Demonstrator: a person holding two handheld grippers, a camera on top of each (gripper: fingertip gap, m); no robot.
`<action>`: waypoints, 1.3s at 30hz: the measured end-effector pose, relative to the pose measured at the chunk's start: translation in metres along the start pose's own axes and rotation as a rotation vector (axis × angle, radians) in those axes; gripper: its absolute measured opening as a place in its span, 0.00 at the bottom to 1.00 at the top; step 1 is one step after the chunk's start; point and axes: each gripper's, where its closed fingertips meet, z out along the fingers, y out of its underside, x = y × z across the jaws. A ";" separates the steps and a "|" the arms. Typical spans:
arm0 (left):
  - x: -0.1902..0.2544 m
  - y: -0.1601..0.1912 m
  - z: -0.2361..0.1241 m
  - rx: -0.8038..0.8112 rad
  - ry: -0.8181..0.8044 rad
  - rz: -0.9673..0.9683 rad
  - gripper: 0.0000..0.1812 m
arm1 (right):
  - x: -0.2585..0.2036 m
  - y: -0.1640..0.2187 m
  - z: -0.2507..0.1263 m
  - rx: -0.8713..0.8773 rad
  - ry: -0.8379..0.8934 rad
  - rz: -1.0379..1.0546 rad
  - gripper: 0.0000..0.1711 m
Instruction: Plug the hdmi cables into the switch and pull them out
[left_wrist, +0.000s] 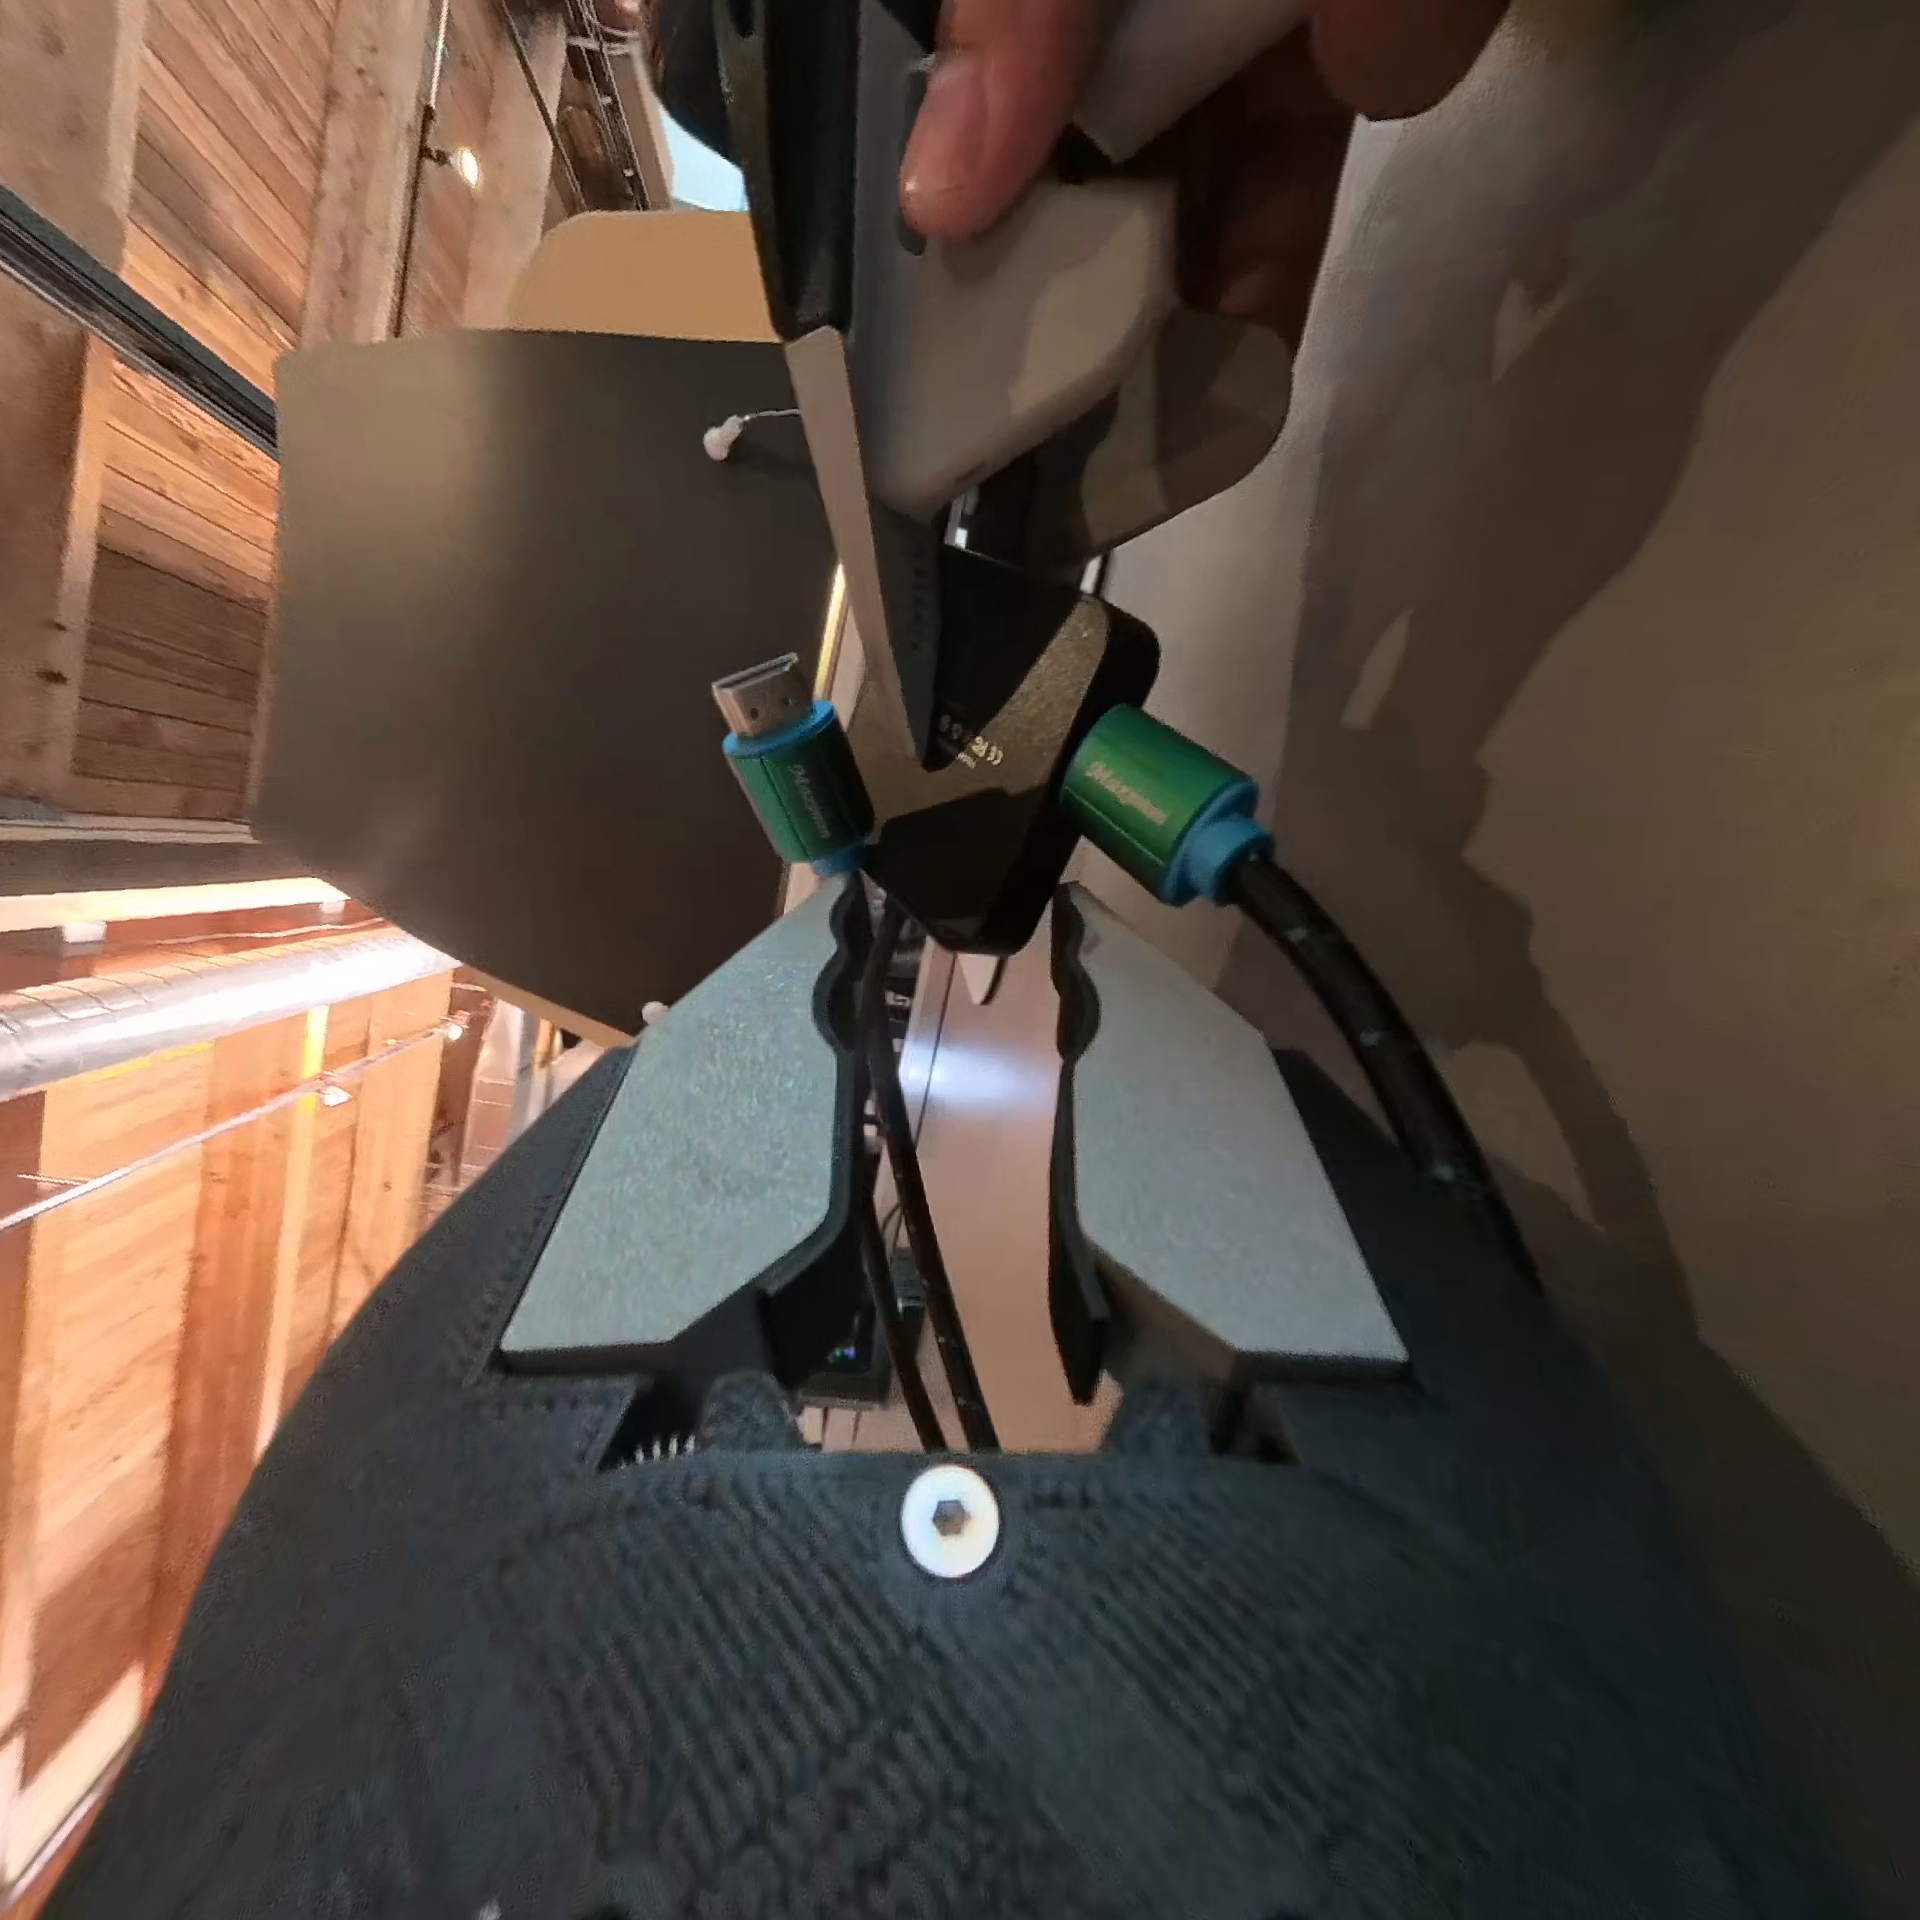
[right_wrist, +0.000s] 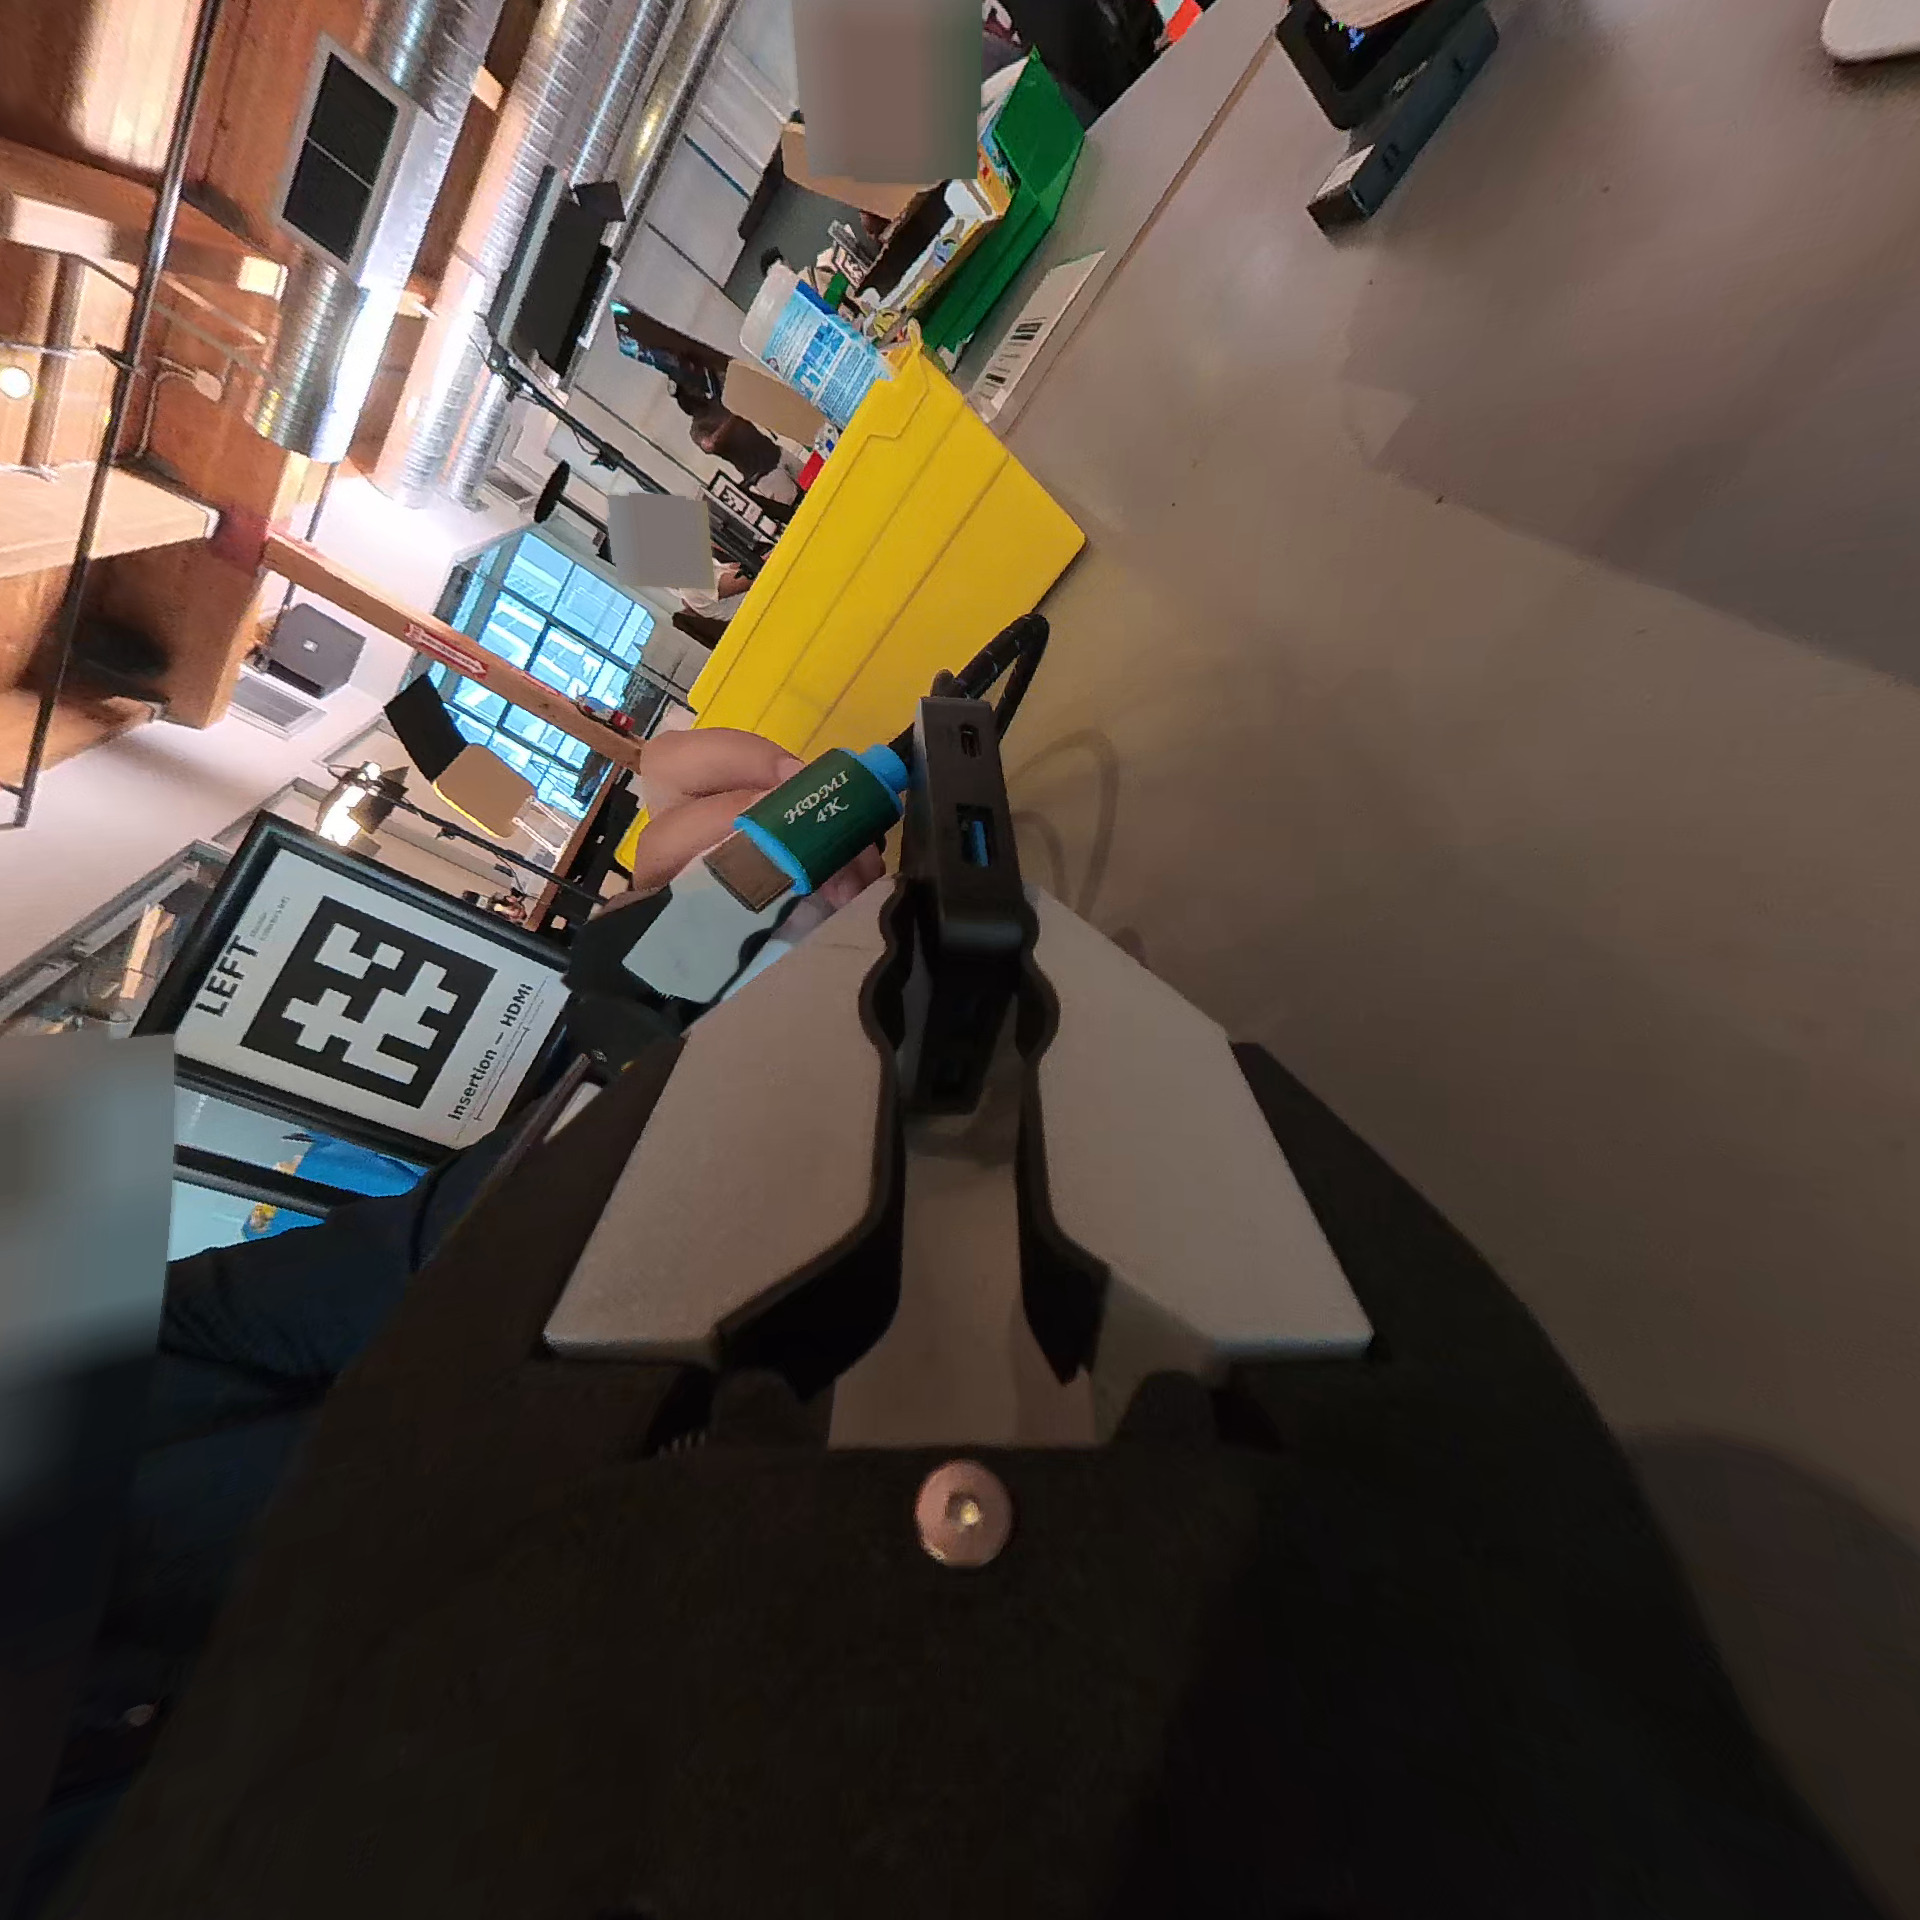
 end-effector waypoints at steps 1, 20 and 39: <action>0.001 -0.001 0.000 0.002 -0.002 0.018 0.18 | 0.000 0.001 0.000 -0.002 -0.005 0.011 0.08; -0.005 -0.026 -0.006 0.103 -0.129 0.243 0.16 | -0.023 0.005 -0.013 -0.021 -0.315 0.283 0.11; -0.009 -0.021 -0.009 0.075 -0.106 0.320 0.15 | -0.037 0.030 0.011 -0.198 -0.309 0.233 0.07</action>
